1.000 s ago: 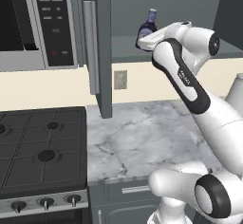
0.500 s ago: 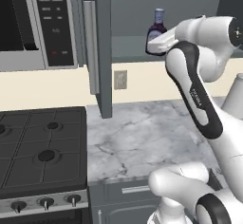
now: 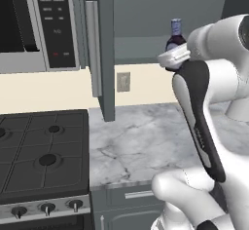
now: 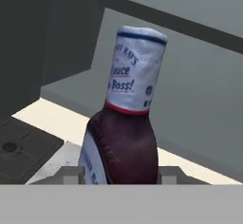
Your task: Take 2 condiments from the cabinet and move them on the counter near the stove.Make sure the condiments are lined up with each other, next to each other.
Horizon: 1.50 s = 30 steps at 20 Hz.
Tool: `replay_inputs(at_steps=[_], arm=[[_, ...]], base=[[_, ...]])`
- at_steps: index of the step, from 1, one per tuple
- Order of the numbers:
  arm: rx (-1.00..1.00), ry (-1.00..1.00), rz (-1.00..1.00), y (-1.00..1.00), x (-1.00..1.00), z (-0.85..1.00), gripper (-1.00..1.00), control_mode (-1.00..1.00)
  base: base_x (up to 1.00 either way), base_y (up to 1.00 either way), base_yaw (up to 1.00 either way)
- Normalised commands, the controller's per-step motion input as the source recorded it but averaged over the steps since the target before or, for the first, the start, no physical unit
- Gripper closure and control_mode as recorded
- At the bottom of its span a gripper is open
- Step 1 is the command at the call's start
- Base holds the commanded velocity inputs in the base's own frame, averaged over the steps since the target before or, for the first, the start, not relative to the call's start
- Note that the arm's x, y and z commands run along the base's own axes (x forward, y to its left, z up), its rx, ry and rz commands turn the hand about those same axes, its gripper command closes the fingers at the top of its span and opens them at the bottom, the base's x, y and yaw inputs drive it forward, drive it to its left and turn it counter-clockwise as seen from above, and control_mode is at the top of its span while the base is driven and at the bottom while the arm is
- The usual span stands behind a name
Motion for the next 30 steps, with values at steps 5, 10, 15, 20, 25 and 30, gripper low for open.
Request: replay_inputs(at_steps=[5,10,15,20,25,30], arm=[[0.0,-0.01,-0.25,-0.14,-0.63,-0.16,1.0,-1.0],[0.0,0.0,-0.24,-0.28,-0.37,-0.1,1.0,-1.0],[0.03,0.0,-0.09,-0.36,-0.09,-0.06,1.0,-1.0],[0.1,0.05,0.0,-0.43,0.0,-0.23,1.0,-1.0],[0.05,0.05,0.02,-0.24,0.0,-0.49,1.0,-1.0],[0.0,0.0,0.02,0.0,0.0,-0.48,1.0,-1.0]], base=[[0.0,0.0,0.0],[0.0,0.0,0.0],[0.0,0.0,0.0],[0.0,0.0,0.0],[0.0,0.0,0.0],[0.0,0.0,0.0]])
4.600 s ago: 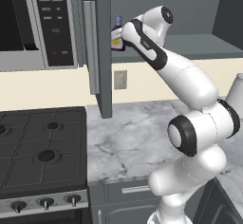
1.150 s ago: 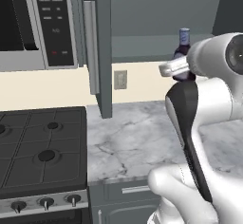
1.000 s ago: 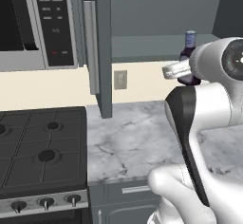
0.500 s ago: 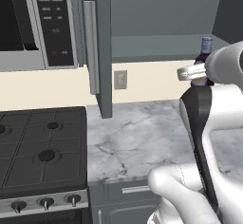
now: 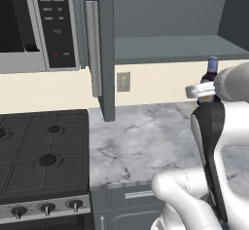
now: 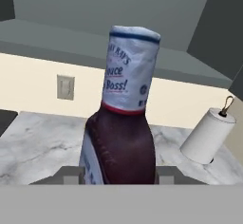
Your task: Take 2 condiments from the cabinet and move them on the counter near the stove.Make sure the condiments are lined up with each other, next to each other.
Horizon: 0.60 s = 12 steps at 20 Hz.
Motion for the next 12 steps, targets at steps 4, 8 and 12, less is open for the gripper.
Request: replay_inputs(at_steps=[4,8,12], arm=[[0.0,-0.04,0.02,0.0,0.0,-0.12,1.0,-1.0],[0.03,-0.03,0.0,-0.12,0.04,0.0,1.0,-1.0],[0.01,-0.02,0.0,-0.07,0.0,0.0,1.0,-1.0]], base=[[0.0,0.0,0.0],[0.0,0.0,0.0],[0.0,0.0,0.0]])
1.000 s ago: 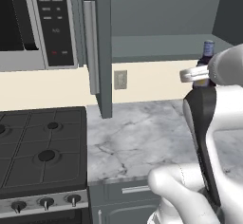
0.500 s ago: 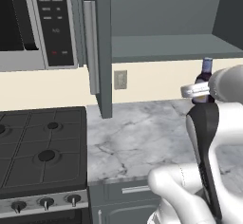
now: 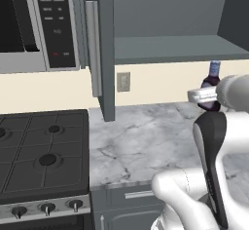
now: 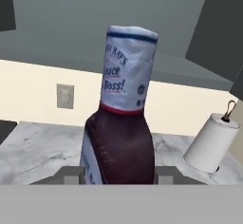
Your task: Take 2 condiments from the cabinet and move them on the counter near the stove.Make sure the condiments are lined up with each other, next to each other.
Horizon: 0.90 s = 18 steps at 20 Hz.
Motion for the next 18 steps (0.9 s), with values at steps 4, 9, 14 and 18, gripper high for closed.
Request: replay_inputs(at_steps=[4,9,14,18], arm=[[0.0,0.0,0.0,-0.04,0.0,0.0,1.0,-1.0],[0.0,0.0,0.0,-0.01,0.0,0.0,1.0,1.0],[0.0,0.0,0.0,0.0,0.0,0.0,1.0,1.0],[0.0,0.0,0.0,0.0,0.0,0.0,1.0,1.0]], base=[[0.0,0.0,0.0],[0.0,0.0,0.0],[-0.01,0.0,0.0],[-0.14,0.25,0.0]])
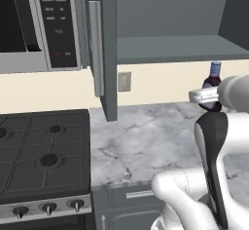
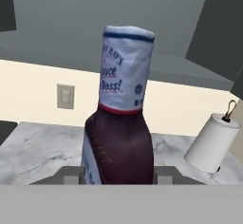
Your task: Take 2 condiments from the cabinet and move them on the counter near the stove.Make sure the condiments are lined up with each other, next to each other.
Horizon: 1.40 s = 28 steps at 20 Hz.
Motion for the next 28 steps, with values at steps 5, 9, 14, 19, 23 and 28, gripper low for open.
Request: replay_inputs(at_steps=[5,9,14,19,23,28], arm=[[0.0,0.0,0.0,0.0,0.0,0.0,1.0,1.0],[0.0,0.0,0.0,0.0,0.0,0.0,1.0,1.0],[0.0,0.0,0.0,0.0,0.0,0.0,1.0,1.0],[0.0,0.0,0.0,0.0,0.0,0.0,1.0,1.0],[0.0,0.0,0.0,0.0,0.0,0.0,1.0,1.0],[0.0,0.0,0.0,0.0,0.0,0.0,1.0,1.0]], base=[[-0.12,0.6,-0.01],[-0.51,0.26,-0.1],[-1.0,-0.1,-0.12],[-1.0,-0.11,-0.02],[-0.91,0.18,0.08],[-0.33,0.63,0.24]])
